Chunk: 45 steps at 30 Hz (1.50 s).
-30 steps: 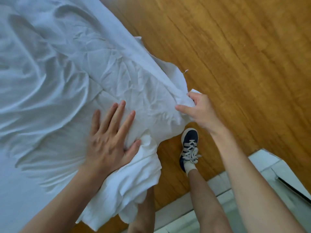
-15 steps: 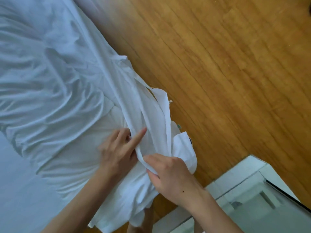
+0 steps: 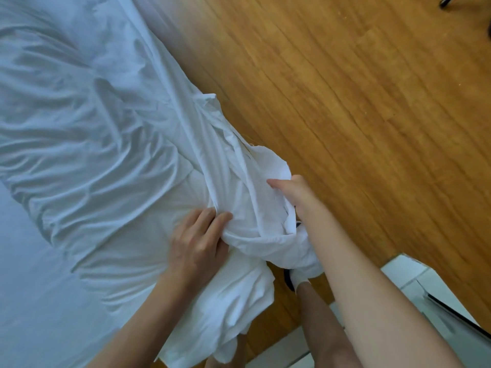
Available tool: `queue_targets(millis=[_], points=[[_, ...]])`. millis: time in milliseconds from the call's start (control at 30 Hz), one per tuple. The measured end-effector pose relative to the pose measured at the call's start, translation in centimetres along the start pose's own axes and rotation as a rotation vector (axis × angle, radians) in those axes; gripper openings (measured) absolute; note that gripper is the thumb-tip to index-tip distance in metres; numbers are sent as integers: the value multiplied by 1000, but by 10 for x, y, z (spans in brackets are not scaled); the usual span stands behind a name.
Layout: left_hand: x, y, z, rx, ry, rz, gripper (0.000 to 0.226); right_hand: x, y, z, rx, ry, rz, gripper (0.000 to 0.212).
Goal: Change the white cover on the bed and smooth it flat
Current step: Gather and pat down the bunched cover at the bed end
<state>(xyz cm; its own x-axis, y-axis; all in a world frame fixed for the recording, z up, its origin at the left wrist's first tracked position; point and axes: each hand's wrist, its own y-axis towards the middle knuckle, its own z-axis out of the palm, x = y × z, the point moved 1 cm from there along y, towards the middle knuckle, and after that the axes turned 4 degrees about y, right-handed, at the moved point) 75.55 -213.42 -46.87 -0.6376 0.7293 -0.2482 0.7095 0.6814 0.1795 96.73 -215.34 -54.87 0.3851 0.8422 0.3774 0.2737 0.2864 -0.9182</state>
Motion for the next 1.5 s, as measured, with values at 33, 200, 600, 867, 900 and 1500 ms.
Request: queue_targets(millis=[33, 200, 600, 867, 900, 1500], points=[[0, 0, 0, 3, 4, -6, 21, -1, 0, -1, -71, 14, -63, 29], [-1, 1, -2, 19, -6, -40, 24, 19, -64, -13, -352, 45, -670, 33], [-8, 22, -32, 59, -527, -634, 51, -13, -149, 31, 175, -601, -1168, 34], [6, 48, -30, 241, -741, -951, 63, -15, -145, 42, 351, -737, -1269, 24], [6, 50, -30, 248, -766, -966, 50, -13, -144, 43, 360, -728, -1292, 24], [7, 40, -40, 64, -1293, -1157, 35, 8, -87, 63, 43, -387, -493, 43]])
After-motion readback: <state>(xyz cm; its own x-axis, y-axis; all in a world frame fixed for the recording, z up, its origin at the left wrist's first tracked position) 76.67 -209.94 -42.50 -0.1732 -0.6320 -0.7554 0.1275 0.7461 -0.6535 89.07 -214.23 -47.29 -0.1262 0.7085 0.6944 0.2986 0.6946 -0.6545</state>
